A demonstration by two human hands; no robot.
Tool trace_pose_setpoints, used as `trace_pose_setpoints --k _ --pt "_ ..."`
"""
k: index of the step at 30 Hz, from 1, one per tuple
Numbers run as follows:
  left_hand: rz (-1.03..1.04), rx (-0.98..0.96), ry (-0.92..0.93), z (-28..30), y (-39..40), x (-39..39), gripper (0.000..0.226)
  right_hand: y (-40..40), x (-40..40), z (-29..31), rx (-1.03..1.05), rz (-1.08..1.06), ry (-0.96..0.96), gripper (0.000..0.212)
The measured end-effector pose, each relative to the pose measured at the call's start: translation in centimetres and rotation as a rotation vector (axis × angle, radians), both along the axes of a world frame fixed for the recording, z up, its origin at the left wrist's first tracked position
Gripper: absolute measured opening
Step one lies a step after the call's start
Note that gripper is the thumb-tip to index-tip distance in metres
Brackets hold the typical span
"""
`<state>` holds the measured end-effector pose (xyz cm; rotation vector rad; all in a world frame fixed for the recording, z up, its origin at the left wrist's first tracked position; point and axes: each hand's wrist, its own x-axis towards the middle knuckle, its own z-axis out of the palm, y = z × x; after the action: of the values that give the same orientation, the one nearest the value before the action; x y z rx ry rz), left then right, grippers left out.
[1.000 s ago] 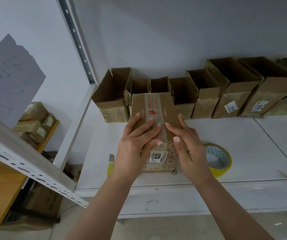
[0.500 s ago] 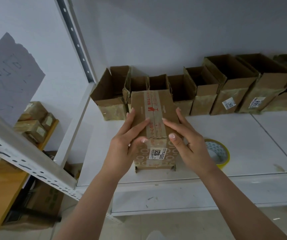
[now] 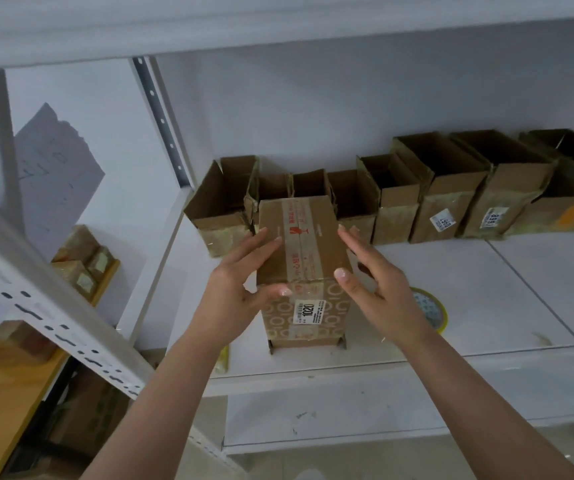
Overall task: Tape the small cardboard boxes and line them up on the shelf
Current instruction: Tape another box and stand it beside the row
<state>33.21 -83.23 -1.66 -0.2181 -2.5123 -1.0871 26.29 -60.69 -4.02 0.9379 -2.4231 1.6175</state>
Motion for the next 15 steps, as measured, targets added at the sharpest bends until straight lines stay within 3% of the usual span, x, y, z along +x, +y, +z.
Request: trace_pose_setpoints --k 9,12,15 --pt "0.063 -0.206 0.009 2.5 0.5 -0.4 0.041 -0.4 0.1 1.1 0.116 -0.058 0.026 0.054" --pt "0.036 -0.265 0.041 4.1 1.7 -1.0 0.051 -0.1 -0.2 1.9 0.043 -0.091 -0.004 0.053" --pt "0.028 -0.377 -0.069 4.6 2.6 -1.7 0.064 0.5 -0.5 2.2 0.154 -0.045 -0.01 0.053"
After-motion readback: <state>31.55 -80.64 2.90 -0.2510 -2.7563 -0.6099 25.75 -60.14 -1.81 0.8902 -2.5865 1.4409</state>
